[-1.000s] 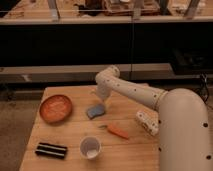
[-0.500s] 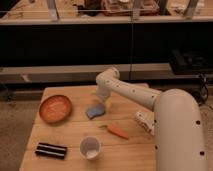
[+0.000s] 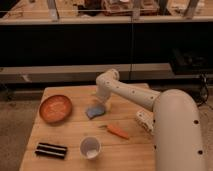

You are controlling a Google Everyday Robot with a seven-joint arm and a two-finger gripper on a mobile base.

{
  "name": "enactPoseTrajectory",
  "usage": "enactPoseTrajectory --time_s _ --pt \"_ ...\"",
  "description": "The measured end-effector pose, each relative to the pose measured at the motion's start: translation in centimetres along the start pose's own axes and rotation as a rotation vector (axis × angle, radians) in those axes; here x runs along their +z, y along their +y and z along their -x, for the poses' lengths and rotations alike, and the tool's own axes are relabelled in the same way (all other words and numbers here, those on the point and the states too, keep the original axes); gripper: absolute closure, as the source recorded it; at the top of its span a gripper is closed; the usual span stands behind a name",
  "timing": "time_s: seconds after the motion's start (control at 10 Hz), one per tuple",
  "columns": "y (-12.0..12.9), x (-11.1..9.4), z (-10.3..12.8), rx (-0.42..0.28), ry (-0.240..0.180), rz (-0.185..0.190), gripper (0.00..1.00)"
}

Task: Place the white sponge in the ceramic cup

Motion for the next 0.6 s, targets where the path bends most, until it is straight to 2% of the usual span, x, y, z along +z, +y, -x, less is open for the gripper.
enactPoseTrajectory --time_s 0.2,0.3,0.4,0.6 --pt "0.0 -0.1 -0.1 0.008 -0.007 0.014 0.2" --pt "-0.4 -0.4 0.1 0.029 -0.037 0.046 0.2" --pt "-1.0 -1.1 0.6 0.048 -0.079 0.095 0.2" --pt "-1.8 -3.4 1.2 0.085 -0.146 0.182 0.2"
